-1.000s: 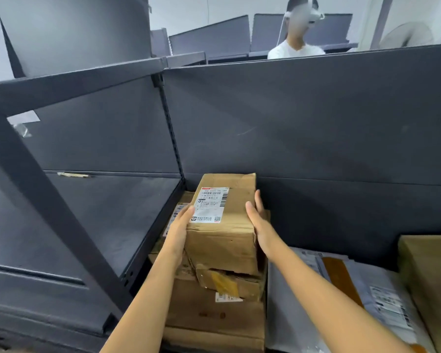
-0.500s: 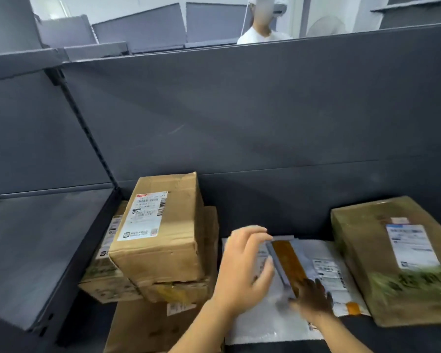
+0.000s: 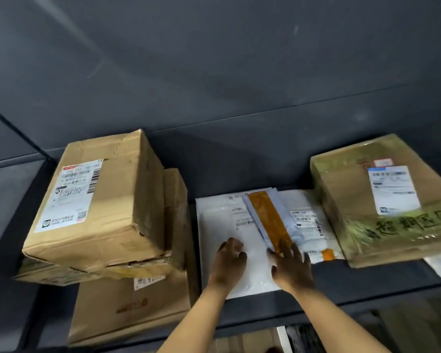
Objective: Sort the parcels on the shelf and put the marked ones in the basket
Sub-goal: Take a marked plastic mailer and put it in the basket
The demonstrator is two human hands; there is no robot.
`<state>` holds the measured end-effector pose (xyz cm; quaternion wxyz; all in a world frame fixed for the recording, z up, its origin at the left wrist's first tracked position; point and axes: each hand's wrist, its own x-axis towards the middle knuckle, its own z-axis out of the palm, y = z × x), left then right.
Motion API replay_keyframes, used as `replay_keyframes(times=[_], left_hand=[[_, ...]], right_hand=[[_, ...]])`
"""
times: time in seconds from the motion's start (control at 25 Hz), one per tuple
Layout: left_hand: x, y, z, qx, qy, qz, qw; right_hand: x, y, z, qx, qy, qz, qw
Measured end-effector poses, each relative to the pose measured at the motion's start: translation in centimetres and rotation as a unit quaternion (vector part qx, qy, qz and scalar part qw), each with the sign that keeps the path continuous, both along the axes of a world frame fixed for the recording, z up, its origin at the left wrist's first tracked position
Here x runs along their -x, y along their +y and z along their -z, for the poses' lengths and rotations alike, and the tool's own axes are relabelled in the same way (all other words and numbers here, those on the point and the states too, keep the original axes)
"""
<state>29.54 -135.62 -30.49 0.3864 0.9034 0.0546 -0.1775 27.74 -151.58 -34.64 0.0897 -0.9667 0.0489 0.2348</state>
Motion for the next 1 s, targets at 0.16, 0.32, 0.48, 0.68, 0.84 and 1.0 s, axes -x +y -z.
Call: replay_keyframes(times=[0.16, 0.32, 0.48, 0.68, 0.84, 1.0], left_hand=[[0.4, 0.6, 0.6, 0.038, 0.033, -0.043, 0.998], [0.0, 0.6, -0.4, 0.045, 0.013, -0.044, 0.998], [0.2, 1.7, -0.8, 0.024, 0.012, -0.048, 0.998], [0.4, 2.9, -0.6, -0.037, -0.001, -0.039, 0.999], [0.5, 3.0, -1.1, -0.029, 0.024, -0.042, 0.998], [-1.0, 1.8, -3.7, 0.043, 0.031, -0.07, 0.996]], right_hand=[[0.1, 0.0, -0.7, 0.045, -0.054, -0.044, 0.997], [-0.1, -0.9, -2.2, 0.063, -0.223, -0.098, 0.968], [-0.6, -1.5, -1.0, -0.046, -0.164, 0.003, 0.985], [-3.1, -1.1, 0.0, 0.015, -0.099, 0.014, 0.995], [-3.4, -1.3, -1.0, -0.107, -0.121, 0.121, 0.979], [-3.7, -1.6, -5.1, -0.601, -0.062, 0.293, 0.741]])
